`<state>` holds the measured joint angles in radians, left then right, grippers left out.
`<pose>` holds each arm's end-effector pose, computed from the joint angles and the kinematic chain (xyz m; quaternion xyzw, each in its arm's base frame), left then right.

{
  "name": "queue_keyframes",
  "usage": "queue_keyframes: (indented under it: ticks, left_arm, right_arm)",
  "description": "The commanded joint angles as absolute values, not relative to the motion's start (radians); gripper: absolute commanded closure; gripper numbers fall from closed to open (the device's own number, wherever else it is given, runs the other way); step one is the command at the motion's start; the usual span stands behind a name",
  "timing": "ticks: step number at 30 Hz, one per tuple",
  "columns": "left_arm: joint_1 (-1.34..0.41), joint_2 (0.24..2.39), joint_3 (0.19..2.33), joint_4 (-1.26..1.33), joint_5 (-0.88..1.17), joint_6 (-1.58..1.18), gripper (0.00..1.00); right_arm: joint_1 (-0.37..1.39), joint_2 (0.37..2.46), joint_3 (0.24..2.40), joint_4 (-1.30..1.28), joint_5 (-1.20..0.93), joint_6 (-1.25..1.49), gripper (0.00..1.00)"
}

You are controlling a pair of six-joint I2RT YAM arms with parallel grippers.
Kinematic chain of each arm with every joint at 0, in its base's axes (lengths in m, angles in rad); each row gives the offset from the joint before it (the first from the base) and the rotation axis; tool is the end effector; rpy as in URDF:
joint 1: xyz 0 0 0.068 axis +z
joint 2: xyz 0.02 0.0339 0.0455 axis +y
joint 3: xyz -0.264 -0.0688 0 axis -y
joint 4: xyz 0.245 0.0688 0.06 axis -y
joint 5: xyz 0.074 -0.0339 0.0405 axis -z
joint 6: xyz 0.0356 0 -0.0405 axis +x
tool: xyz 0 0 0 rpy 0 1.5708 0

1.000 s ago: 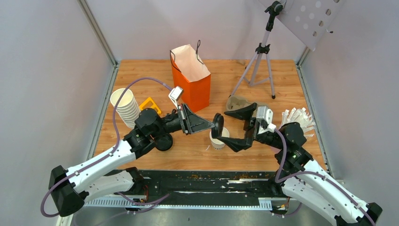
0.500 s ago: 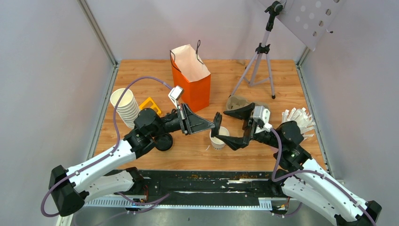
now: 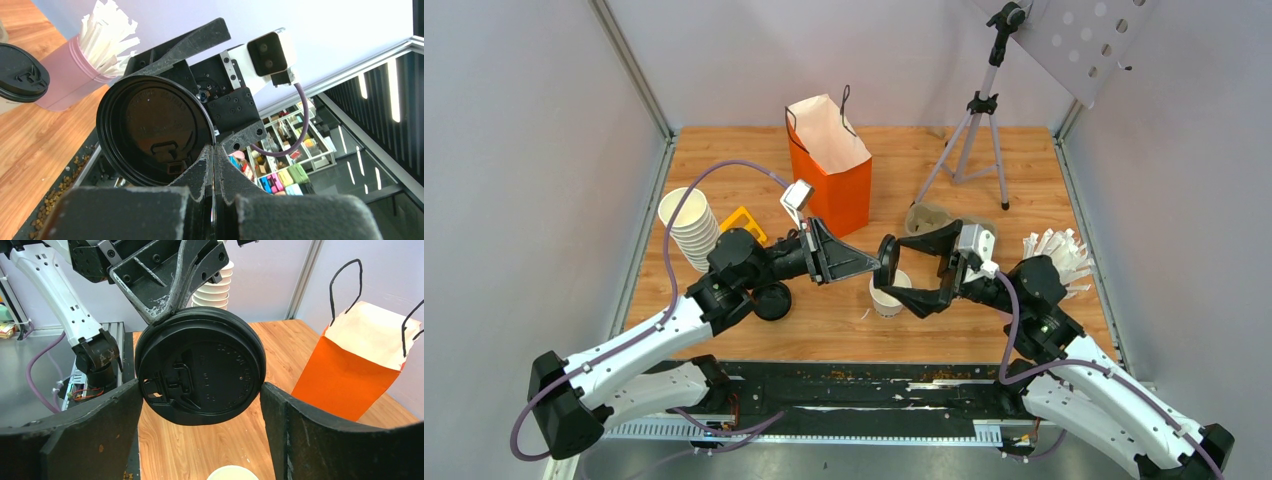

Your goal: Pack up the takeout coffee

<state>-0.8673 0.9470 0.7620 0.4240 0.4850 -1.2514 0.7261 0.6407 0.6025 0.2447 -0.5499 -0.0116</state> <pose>0.1298 -0.1786 0.3667 0.0709 0.6247 -0.7383 0.2443 0.1055 0.1186 0.3433 -0.4153 0.4900 0.4216 0.6400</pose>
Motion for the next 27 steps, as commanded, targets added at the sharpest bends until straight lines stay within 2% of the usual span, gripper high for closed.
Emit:
queue_keyframes:
  ticks: [1,4,8,13,16,19,24,27]
  left_arm:
    - [-0.867,0.937,0.796,0.439,0.477,-1.242,1.00]
    - [-0.868,0.937,0.797,0.437,0.473,-1.241,1.00]
    - [-0.868,0.934,0.798,0.435,0.463,-1.243,0.99]
    - [-0.868,0.914,0.825,0.337,0.435,-1.180,0.72]
    - [-0.868,0.894,0.881,0.121,0.390,-1.066,0.43]
    - [-0.868,0.878,0.961,-0.164,0.282,-0.882,0.24]
    - [-0.868,0.841,1.008,-0.433,0.141,-0.733,0.02]
    - [-0.868,0.806,1.001,-0.520,0.090,-0.690,0.00]
  right_arm:
    - [0.732,0.637,0.596,0.281,-0.523,-0.018,0.18]
    - [0.732,0.637,0.588,0.298,-0.519,-0.011,0.29]
    - [0.732,0.627,0.582,0.300,-0.504,-0.012,0.32]
    - [0.733,0.599,0.579,0.258,-0.479,-0.008,0.32]
    - [0.733,0.584,0.609,0.125,-0.422,-0.014,0.32]
    - [0.732,0.583,0.678,-0.099,-0.307,-0.008,0.33]
    - [0.732,0.641,0.836,-0.472,-0.121,0.068,0.32]
    - [0.732,0.733,0.918,-0.648,-0.064,0.124,0.32]
